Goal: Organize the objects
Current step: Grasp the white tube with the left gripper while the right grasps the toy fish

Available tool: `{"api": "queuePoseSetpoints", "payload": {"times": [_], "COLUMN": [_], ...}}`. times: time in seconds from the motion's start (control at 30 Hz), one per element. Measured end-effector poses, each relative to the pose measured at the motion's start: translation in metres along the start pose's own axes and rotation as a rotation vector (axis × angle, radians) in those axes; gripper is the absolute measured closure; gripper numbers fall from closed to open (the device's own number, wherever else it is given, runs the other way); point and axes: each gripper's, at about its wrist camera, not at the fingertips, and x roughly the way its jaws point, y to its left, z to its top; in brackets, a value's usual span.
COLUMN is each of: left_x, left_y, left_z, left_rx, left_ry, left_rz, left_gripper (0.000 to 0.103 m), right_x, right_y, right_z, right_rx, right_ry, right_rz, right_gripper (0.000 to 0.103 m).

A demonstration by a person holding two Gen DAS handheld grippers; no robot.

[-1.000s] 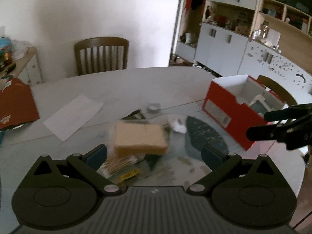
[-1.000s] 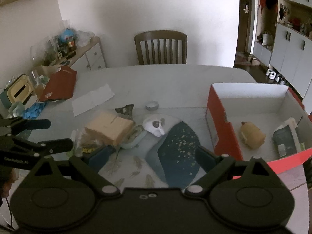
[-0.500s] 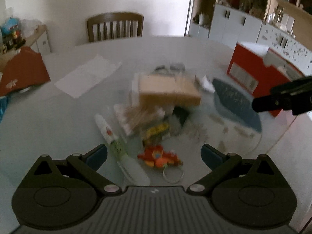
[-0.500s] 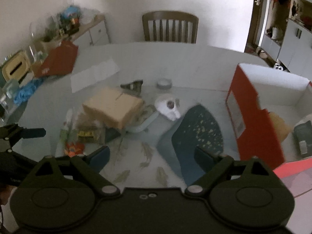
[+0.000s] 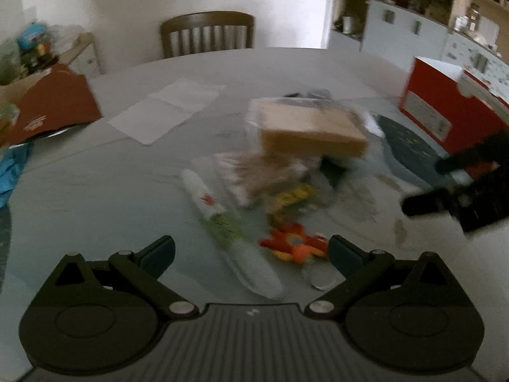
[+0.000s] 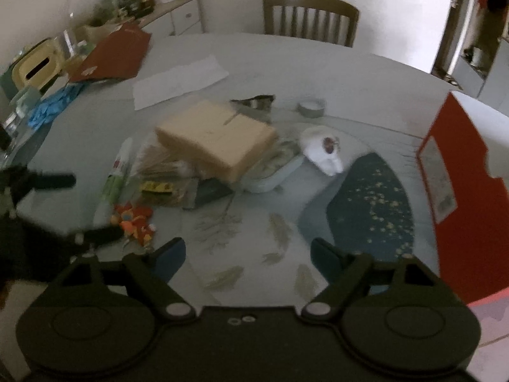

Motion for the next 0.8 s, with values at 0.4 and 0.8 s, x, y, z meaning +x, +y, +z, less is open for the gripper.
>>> {"api": "queuePoseSetpoints", "payload": {"times": [0.4, 0.8], "left_x": [0.026, 0.03], "left_y": [0.033, 0.027], "left_z": [0.016, 0.021], "left_rx": [-0.132, -0.094], "left_ry": [0.092, 0.098], "left_rz": [0.036, 0.014], "left_gripper": [0.022, 0.058], "right_x": [0.02, 0.046], "right_y": [0.051, 0.077], "right_z": [0.006, 0.012], "right_rx": [-0.134, -0.207], "right_ry": [0.025, 0.058], "right_rz": [0.075, 0.114], "right_gripper": [0.024, 0.046]}}
